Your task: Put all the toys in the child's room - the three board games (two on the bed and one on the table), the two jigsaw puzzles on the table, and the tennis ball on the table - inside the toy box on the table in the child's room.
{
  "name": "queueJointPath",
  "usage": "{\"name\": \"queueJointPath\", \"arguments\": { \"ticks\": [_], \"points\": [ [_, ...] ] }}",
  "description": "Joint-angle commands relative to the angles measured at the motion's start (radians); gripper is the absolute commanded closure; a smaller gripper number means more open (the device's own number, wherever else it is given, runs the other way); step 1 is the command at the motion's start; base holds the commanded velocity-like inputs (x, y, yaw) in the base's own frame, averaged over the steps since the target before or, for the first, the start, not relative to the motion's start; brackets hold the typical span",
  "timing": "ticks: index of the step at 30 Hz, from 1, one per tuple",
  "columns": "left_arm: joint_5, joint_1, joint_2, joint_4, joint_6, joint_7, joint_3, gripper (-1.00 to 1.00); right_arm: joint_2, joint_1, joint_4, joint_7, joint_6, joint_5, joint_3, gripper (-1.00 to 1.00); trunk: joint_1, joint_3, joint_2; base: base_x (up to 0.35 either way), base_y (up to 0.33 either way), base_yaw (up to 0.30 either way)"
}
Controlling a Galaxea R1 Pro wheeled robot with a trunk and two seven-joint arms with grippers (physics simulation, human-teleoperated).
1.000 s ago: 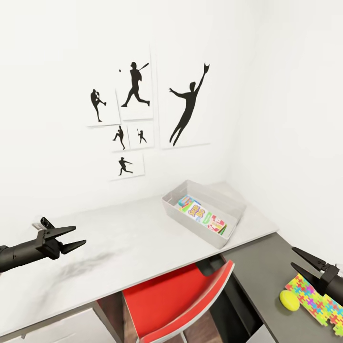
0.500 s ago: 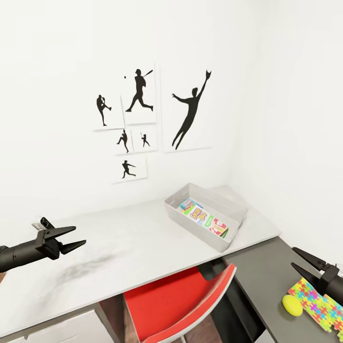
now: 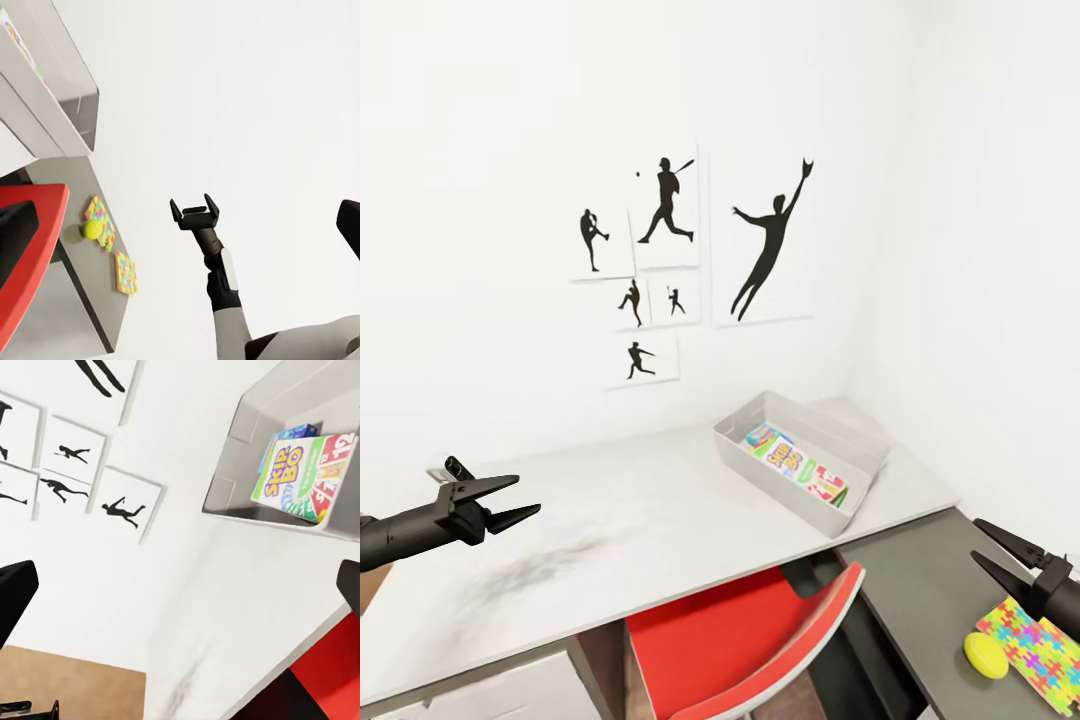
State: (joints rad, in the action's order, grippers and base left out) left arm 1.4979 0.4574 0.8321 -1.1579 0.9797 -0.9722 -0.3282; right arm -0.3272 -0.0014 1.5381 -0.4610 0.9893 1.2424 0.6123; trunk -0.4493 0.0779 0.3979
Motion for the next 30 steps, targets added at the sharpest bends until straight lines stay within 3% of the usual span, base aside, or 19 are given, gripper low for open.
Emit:
{"name": "queueJointPath", "arguments": {
  "ticks": [1, 8, 30],
  "points": [
    [0.004, 0.003, 0.001, 0.001, 0.004, -0.003, -0.005, -1.00, -0.001, 0.000, 0.000, -0.007, 0.003, -0.006, 0.002, -1.00, -0.001, 0.002, 0.002, -0.031, 0.005, 0.027],
    [0.004, 0.003, 0.001, 0.001, 0.004, -0.004, -0.005, -1.00, -0.001, 0.000, -0.003, -0.006, 0.003, -0.006, 0.001, -1.00, -0.001, 0.001, 0.002, -0.086, 0.023, -0.131],
    [0.004, 0.003, 0.004, -0.001, 0.004, -0.011, -0.001, -1.00, 0.000, 0.000, -0.008, -0.003, 0.002, -0.007, 0.000, -1.00, -0.001, 0.000, 0.002, -0.029, 0.001, -0.274]
  ]
}}
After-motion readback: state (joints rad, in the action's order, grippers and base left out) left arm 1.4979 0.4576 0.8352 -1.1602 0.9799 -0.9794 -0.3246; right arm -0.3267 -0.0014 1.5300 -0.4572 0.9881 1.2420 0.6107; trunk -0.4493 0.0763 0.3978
